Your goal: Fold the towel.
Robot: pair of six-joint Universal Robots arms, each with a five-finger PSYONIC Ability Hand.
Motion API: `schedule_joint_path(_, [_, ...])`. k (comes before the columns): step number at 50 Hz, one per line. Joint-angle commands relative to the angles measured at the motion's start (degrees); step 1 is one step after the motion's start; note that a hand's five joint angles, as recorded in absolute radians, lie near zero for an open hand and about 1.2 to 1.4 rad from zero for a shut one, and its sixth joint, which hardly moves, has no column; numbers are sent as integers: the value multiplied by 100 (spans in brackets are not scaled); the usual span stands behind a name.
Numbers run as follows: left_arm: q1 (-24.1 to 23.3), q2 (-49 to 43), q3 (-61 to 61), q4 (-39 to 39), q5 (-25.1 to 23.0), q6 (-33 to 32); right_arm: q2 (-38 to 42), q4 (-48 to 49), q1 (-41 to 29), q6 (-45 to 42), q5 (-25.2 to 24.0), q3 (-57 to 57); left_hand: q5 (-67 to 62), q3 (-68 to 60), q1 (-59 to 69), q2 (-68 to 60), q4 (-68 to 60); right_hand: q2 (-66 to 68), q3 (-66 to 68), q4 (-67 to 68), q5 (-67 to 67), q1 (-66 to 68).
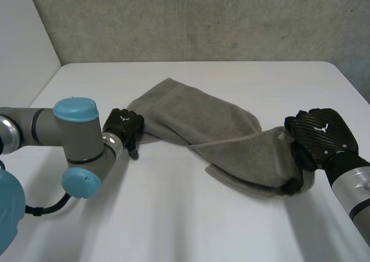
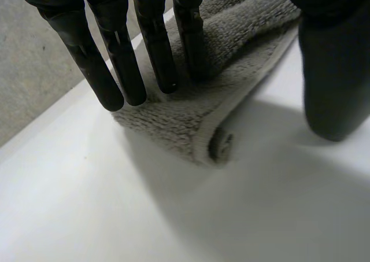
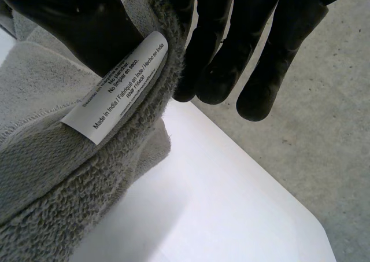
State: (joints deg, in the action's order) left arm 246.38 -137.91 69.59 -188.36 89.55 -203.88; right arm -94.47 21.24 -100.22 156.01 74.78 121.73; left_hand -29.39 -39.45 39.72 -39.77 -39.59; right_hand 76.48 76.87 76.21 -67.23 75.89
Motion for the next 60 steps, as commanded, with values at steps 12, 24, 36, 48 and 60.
schedule_joint_path(12, [59,-535,-710,-649,18,-125,7,12,-7,0,-8,26,-228,-222,195,-190,-208,190,150,217,-114,249])
schedule_joint_path(24, [85,-790,-1071,-420,9,-134,156,12,-7,-9,-8,17,-244,-239,212,-207,-225,89,50,116,-14,148])
schedule_joint_path(36, [304,-764,-1027,-254,18,-415,227,3,-7,-140,1,17,-144,-138,111,-106,-124,89,49,116,-13,148])
schedule_joint_path(48, [683,-386,-702,-69,36,-398,227,3,-7,-202,10,26,765,770,-797,802,785,72,33,99,3,131])
schedule_joint_path(60, [806,-315,-614,-122,-8,-389,236,3,-15,-211,28,35,630,636,-663,668,650,72,33,99,3,131])
